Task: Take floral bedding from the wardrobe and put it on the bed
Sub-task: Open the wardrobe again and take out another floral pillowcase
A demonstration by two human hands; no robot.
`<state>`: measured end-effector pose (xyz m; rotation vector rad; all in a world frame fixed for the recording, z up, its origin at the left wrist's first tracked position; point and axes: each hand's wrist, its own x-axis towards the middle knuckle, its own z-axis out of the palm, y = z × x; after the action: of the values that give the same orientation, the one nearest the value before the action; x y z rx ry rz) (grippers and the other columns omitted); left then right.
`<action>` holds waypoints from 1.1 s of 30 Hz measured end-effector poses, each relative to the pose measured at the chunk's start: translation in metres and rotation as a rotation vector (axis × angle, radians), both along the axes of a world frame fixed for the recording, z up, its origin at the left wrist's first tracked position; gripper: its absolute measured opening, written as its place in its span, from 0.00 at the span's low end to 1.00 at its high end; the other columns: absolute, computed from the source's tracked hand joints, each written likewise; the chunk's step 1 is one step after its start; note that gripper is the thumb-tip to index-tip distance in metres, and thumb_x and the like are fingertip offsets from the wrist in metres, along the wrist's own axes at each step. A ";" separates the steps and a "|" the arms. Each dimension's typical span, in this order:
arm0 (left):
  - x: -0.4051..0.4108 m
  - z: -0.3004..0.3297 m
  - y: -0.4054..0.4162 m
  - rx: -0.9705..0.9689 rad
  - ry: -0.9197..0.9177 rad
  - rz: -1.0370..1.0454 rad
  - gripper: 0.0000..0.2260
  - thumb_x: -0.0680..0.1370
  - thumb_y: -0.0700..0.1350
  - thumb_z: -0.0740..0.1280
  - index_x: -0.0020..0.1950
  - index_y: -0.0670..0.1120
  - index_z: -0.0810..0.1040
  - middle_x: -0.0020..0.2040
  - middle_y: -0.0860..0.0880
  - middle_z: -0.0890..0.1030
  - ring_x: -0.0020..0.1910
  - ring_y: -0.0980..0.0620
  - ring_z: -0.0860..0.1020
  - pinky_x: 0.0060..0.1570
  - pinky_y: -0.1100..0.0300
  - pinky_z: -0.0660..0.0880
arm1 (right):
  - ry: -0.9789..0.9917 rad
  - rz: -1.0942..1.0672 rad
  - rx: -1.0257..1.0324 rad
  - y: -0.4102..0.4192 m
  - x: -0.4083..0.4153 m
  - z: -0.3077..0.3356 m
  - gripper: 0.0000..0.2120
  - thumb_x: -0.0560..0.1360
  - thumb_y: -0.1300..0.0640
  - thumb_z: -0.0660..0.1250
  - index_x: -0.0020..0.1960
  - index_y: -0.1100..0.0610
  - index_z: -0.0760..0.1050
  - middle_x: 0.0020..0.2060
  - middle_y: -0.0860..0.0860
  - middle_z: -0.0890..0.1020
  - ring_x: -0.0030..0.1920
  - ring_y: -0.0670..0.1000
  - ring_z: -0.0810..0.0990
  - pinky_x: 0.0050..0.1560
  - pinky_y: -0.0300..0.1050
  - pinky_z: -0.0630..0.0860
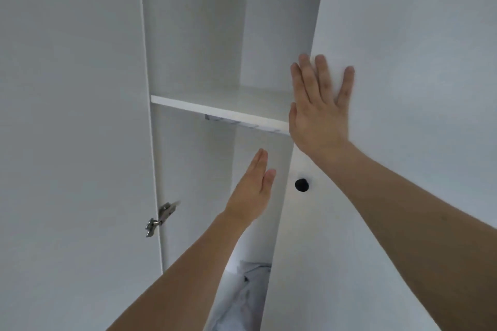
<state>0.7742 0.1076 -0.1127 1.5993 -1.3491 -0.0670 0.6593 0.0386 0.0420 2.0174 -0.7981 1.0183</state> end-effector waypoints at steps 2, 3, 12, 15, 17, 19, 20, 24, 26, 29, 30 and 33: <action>0.009 0.000 -0.014 0.003 0.171 -0.181 0.24 0.83 0.56 0.54 0.77 0.49 0.62 0.77 0.53 0.63 0.74 0.61 0.61 0.73 0.65 0.53 | -0.038 -0.037 -0.042 -0.005 0.006 -0.002 0.30 0.77 0.60 0.54 0.78 0.59 0.50 0.78 0.53 0.51 0.78 0.57 0.48 0.72 0.68 0.39; 0.013 0.001 -0.020 0.015 0.290 -0.282 0.22 0.83 0.55 0.56 0.75 0.47 0.66 0.74 0.52 0.68 0.72 0.59 0.66 0.74 0.61 0.58 | -0.048 -0.054 -0.061 -0.007 0.008 -0.003 0.30 0.77 0.60 0.54 0.78 0.59 0.51 0.78 0.53 0.52 0.78 0.57 0.49 0.72 0.68 0.40; 0.008 0.004 -0.033 0.150 0.999 -0.760 0.11 0.81 0.44 0.63 0.54 0.41 0.84 0.56 0.40 0.83 0.55 0.45 0.82 0.58 0.53 0.78 | -0.045 -0.129 -0.015 0.004 0.012 -0.005 0.35 0.73 0.62 0.58 0.78 0.59 0.51 0.78 0.54 0.53 0.78 0.58 0.50 0.74 0.67 0.44; 0.010 0.003 -0.022 0.173 1.016 -0.810 0.13 0.78 0.45 0.66 0.57 0.40 0.83 0.58 0.40 0.82 0.56 0.44 0.81 0.59 0.53 0.77 | -0.063 -0.131 -0.004 0.022 0.011 -0.005 0.36 0.72 0.66 0.58 0.78 0.60 0.51 0.78 0.54 0.54 0.78 0.59 0.50 0.73 0.68 0.45; 0.008 0.003 -0.010 0.194 1.005 -0.816 0.16 0.75 0.46 0.68 0.58 0.38 0.81 0.58 0.38 0.81 0.56 0.43 0.81 0.60 0.52 0.77 | -0.067 -0.120 -0.022 0.036 0.006 -0.004 0.36 0.71 0.67 0.59 0.77 0.60 0.52 0.78 0.55 0.55 0.77 0.59 0.51 0.73 0.69 0.46; 0.005 0.002 0.008 0.222 0.979 -0.810 0.19 0.74 0.45 0.69 0.60 0.35 0.79 0.59 0.37 0.81 0.56 0.41 0.80 0.60 0.51 0.77 | -0.071 -0.096 -0.019 0.054 -0.001 -0.004 0.36 0.71 0.67 0.59 0.77 0.60 0.53 0.77 0.55 0.55 0.77 0.60 0.51 0.73 0.69 0.48; 0.004 0.001 0.017 0.237 0.962 -0.807 0.19 0.74 0.45 0.70 0.60 0.34 0.79 0.58 0.36 0.81 0.56 0.41 0.80 0.59 0.51 0.77 | -0.076 -0.079 -0.013 0.065 -0.006 -0.005 0.37 0.70 0.68 0.60 0.77 0.61 0.53 0.77 0.56 0.55 0.77 0.60 0.51 0.73 0.70 0.48; -0.007 0.007 0.060 0.273 0.885 -0.809 0.18 0.72 0.44 0.72 0.57 0.34 0.81 0.56 0.36 0.82 0.55 0.39 0.81 0.56 0.50 0.78 | -0.073 0.004 0.007 0.110 -0.029 -0.003 0.35 0.70 0.68 0.60 0.76 0.63 0.56 0.77 0.58 0.56 0.77 0.63 0.51 0.72 0.70 0.49; -0.016 0.010 0.079 0.289 0.835 -0.832 0.12 0.71 0.44 0.73 0.51 0.38 0.84 0.52 0.38 0.84 0.51 0.42 0.83 0.51 0.53 0.80 | -0.081 0.048 0.003 0.130 -0.042 -0.003 0.34 0.70 0.68 0.60 0.75 0.64 0.58 0.76 0.60 0.57 0.76 0.64 0.51 0.72 0.70 0.50; -0.034 0.017 0.108 0.307 0.751 -0.880 0.07 0.70 0.43 0.74 0.44 0.40 0.86 0.47 0.39 0.85 0.46 0.45 0.84 0.46 0.56 0.80 | -0.110 0.104 -0.009 0.163 -0.065 -0.005 0.31 0.70 0.69 0.58 0.73 0.66 0.62 0.75 0.62 0.60 0.76 0.67 0.52 0.72 0.69 0.53; -0.042 0.020 0.117 0.307 0.713 -0.905 0.07 0.69 0.43 0.74 0.43 0.41 0.86 0.45 0.40 0.85 0.44 0.45 0.85 0.45 0.56 0.80 | -0.121 0.114 -0.025 0.175 -0.074 -0.006 0.30 0.69 0.70 0.57 0.72 0.66 0.64 0.74 0.62 0.61 0.75 0.68 0.52 0.72 0.69 0.54; -0.073 0.023 0.141 0.287 0.597 -0.994 0.04 0.70 0.41 0.75 0.42 0.41 0.86 0.42 0.42 0.86 0.41 0.48 0.84 0.43 0.59 0.80 | -0.133 0.130 -0.059 0.204 -0.103 -0.006 0.29 0.68 0.73 0.54 0.69 0.68 0.67 0.73 0.65 0.63 0.74 0.71 0.53 0.69 0.68 0.62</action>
<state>0.7012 0.2483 -0.0894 0.8476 -1.5358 -1.2713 0.5560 0.2425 0.0362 1.9877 -0.7035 1.2473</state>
